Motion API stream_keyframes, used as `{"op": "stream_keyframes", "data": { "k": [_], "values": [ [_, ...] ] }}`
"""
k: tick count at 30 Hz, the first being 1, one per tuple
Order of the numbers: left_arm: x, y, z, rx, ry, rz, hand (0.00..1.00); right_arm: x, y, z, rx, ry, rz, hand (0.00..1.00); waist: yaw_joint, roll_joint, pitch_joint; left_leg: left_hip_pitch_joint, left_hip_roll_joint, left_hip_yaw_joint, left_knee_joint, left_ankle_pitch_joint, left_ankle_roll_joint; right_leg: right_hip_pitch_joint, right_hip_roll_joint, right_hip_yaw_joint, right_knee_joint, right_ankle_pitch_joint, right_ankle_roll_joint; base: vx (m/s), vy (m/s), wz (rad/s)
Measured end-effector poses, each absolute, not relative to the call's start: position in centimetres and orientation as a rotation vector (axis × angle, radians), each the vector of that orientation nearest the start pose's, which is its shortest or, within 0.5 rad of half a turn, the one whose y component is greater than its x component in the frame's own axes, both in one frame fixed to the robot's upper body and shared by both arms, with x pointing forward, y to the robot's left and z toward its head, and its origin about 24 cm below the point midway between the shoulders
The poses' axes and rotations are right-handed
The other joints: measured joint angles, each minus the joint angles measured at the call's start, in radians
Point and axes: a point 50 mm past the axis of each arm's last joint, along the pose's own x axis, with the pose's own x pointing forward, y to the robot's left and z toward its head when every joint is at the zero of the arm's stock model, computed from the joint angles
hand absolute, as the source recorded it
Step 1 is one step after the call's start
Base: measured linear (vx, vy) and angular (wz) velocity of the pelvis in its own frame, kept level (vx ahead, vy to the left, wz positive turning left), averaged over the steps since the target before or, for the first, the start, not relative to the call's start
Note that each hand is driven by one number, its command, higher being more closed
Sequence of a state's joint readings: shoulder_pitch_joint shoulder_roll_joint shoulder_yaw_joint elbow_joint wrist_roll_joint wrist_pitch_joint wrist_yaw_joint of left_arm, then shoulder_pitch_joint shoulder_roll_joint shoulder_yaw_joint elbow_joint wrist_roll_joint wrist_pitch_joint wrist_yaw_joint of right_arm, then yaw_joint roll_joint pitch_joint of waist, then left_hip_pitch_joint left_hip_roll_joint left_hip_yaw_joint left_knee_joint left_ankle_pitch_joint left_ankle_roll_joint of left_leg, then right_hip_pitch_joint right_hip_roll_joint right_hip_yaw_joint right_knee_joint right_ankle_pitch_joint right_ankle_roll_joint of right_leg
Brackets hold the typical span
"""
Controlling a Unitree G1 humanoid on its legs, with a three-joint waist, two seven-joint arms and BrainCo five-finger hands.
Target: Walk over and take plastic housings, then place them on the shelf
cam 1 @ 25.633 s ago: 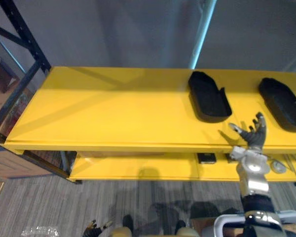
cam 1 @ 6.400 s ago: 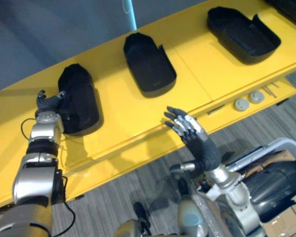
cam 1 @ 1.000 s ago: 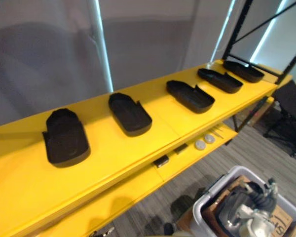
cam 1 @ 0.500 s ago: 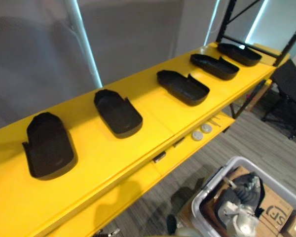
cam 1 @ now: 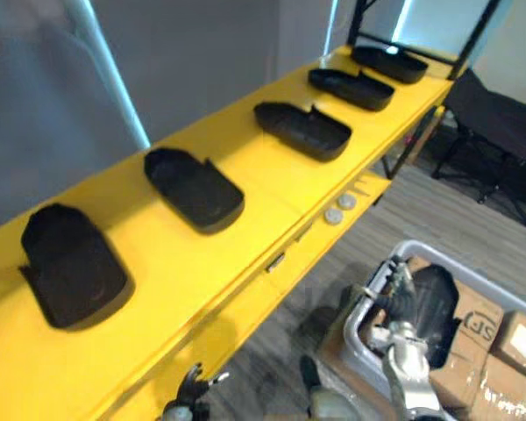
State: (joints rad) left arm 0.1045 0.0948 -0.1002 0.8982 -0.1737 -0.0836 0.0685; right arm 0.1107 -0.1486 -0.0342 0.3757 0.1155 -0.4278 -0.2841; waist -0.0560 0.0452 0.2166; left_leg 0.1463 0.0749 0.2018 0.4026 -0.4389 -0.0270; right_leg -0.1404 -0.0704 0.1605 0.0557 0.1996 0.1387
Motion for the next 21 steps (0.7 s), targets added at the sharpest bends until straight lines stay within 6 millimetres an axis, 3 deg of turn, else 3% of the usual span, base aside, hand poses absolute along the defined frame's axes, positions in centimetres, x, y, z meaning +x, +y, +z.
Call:
{"op": "stream_keyframes", "data": {
  "k": [2, 4, 5, 7, 9, 10, 12, 13, 15, 16, 17, 18, 19, 20, 21],
  "values": [
    [12.2, 18.0, -14.5, 0.005, 0.925, 0.121, 0.00, 19.9, -21.5, -2.7, -0.031, 0.068, -0.397, 0.00, 0.002, -0.010, 0.010, 0.007, -0.020, 0.005, 0.010, -0.008, 0.011, 0.002, -0.021, -0.048, 0.006, 0.013, -0.010, -0.23, 0.101, -0.27],
    [11.9, 18.5, -14.5, 0.039, 0.943, 0.121, 0.00, 18.7, -20.6, -3.7, -0.003, 0.117, -0.377, 0.00, 0.008, -0.007, 0.005, -0.001, -0.013, 0.030, 0.001, -0.001, 0.035, -0.001, -0.014, -0.109, -0.043, 0.137, -0.063, -0.27, 0.050, -0.32],
    [11.7, 18.6, -14.6, 0.046, 0.948, 0.125, 0.00, 18.7, -20.2, -3.9, 0.006, 0.121, -0.361, 0.00, 0.009, -0.009, 0.007, -0.004, -0.005, 0.049, -0.006, 0.005, 0.043, -0.016, -0.017, -0.141, -0.004, 0.106, -0.077, -0.25, -0.006, -0.41],
    [11.4, 19.6, -14.6, 0.054, 0.959, 0.180, 0.00, 19.0, -19.5, -3.8, 0.019, 0.118, -0.341, 0.00, 0.023, -0.009, 0.010, -0.011, 0.022, 0.079, -0.040, 0.051, 0.042, -0.067, -0.036, -0.326, 0.314, -0.127, -0.172, -0.20, -0.033, -0.30],
    [10.9, 20.2, -14.6, 0.043, 0.964, 0.227, 0.00, 19.5, -19.2, -3.7, 0.020, 0.103, -0.330, 0.00, 0.032, -0.007, 0.008, -0.010, 0.047, 0.085, -0.069, 0.084, 0.033, -0.042, -0.071, -0.415, 0.445, -0.208, -0.204, -0.10, -0.022, -0.14],
    [10.3, 20.9, -14.6, 0.018, 0.974, 0.276, 0.00, 20.1, -18.7, -3.7, 0.018, 0.094, -0.312, 0.00, 0.048, -0.010, 0.006, -0.011, 0.066, 0.100, -0.082, 0.102, 0.024, -0.009, -0.112, -0.458, 0.508, -0.245, -0.216, -0.05, -0.105, -0.41],
    [8.4, 21.7, -15.0, -0.011, 1.013, 0.337, 0.00, 21.0, -17.3, -3.9, 0.002, 0.095, -0.273, 0.00, 0.076, -0.027, -0.017, -0.040, 0.086, 0.131, -0.059, 0.110, 0.012, 0.028, -0.194, -0.470, 0.554, -0.258, -0.214, 0.00, -0.175, -0.66],
    [6.9, 22.9, -15.0, 0.013, 1.042, 0.372, 0.00, 21.4, -16.3, -3.8, 0.001, 0.089, -0.260, 0.00, 0.096, -0.052, -0.041, -0.080, 0.086, 0.140, -0.026, 0.110, 0.011, 0.034, -0.240, -0.458, 0.500, -0.187, -0.190, -0.03, -0.200, -0.99],
    [5.3, 22.6, -15.6, 0.022, 1.100, 0.361, 0.00, 21.8, -16.1, -3.4, 0.007, 0.071, -0.277, 0.00, 0.136, -0.022, -0.060, -0.103, 0.106, 0.124, -0.070, 0.146, 0.017, 0.041, -0.149, -0.471, 0.356, -0.132, -0.209, -0.06, -0.177, -1.12],
    [3.8, 22.1, -15.9, 0.017, 1.136, 0.354, 0.00, 22.0, -16.3, -3.0, 0.002, 0.060, -0.294, 0.00, 0.150, 0.016, -0.084, -0.083, 0.136, 0.134, -0.171, 0.200, -0.007, 0.051, -0.113, -0.447, 0.256, -0.099, -0.193, 0.00, -0.147, -0.70],
    [3.4, 22.2, -16.0, 0.027, 1.140, 0.352, 0.00, 22.3, -16.4, -2.3, 0.011, 0.028, -0.305, 0.00, 0.128, 0.012, -0.074, -0.078, 0.121, 0.142, -0.201, 0.218, -0.025, 0.037, -0.171, -0.448, 0.362, -0.166, -0.181, 0.01, -0.141, -0.50],
    [3.3, 22.3, -15.9, 0.034, 1.137, 0.351, 0.00, 22.4, -16.3, -2.2, 0.014, 0.029, -0.309, 0.00, 0.122, 0.000, -0.070, -0.078, 0.116, 0.147, -0.198, 0.219, -0.026, 0.038, -0.201, -0.441, 0.403, -0.188, -0.154, -0.01, -0.157, -0.40],
    [3.2, 23.4, -15.7, 0.055, 1.126, 0.372, 0.00, 22.2, -15.7, -2.8, 0.017, 0.072, -0.296, 0.00, 0.134, -0.023, -0.074, -0.088, 0.123, 0.178, -0.170, 0.219, -0.027, 0.048, -0.244, -0.433, 0.393, -0.166, -0.142, -0.06, -0.230, -0.65],
    [2.8, 24.2, -15.5, 0.054, 1.121, 0.409, 0.00, 22.1, -15.0, -2.9, 0.029, 0.091, -0.285, 0.00, 0.132, -0.042, -0.082, -0.115, 0.146, 0.194, -0.126, 0.220, -0.031, 0.058, -0.245, -0.418, 0.341, -0.108, -0.120, -0.07, -0.357, -0.73],
    [3.1, 24.6, -15.3, 0.038, 1.097, 0.439, 0.00, 21.9, -15.0, -3.1, 0.028, 0.104, -0.285, 0.00, 0.131, -0.051, -0.087, -0.124, 0.176, 0.197, -0.105, 0.229, -0.047, 0.072, -0.218, -0.433, 0.316, -0.134, -0.115, -0.06, -0.343, -0.50]
  ]
}}
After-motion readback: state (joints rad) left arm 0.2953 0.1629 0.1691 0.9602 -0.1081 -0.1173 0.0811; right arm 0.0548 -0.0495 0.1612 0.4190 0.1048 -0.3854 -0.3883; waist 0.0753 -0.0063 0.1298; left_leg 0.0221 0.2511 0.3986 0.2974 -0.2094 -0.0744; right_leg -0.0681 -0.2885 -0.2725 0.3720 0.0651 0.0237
